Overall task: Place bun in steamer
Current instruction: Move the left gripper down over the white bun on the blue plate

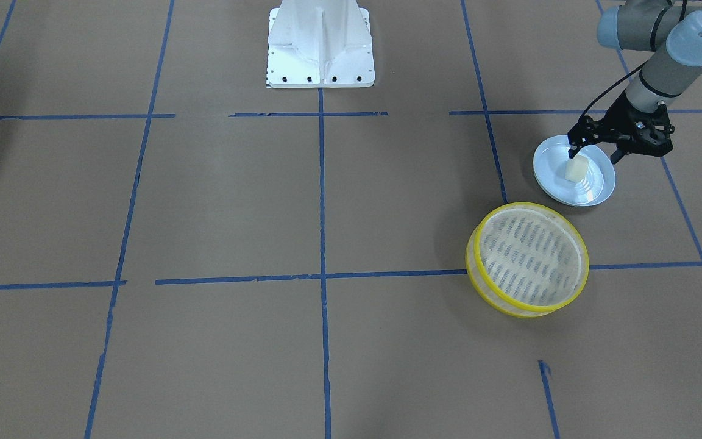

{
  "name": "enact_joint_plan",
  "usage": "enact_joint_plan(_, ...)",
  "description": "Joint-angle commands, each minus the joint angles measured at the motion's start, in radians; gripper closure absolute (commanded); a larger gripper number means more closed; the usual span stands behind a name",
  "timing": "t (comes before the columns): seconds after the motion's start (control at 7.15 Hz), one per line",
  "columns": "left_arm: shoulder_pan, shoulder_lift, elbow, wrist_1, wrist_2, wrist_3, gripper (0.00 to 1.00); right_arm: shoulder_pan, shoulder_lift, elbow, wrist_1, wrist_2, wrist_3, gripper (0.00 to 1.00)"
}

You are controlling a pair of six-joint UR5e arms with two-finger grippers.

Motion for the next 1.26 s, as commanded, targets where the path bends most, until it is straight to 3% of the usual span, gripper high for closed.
enact_joint_plan(0.0,0.015,0.0,0.002,0.0,0.022,-0.004,0.03,0.0,0.0,0.0,0.0,0.0,0.0,0.0)
enact_joint_plan(0.42,0.029,-0.003,0.012,0.0,0.024,-0.005,0.03,0.0,0.0,0.0,0.0,0.0,0.0,0.0)
enact_joint_plan(1.12,0.064,-0.032,0.069,0.0,0.046,-0.013,0.14,0.0,0.0,0.0,0.0,0.0,0.0,0.0)
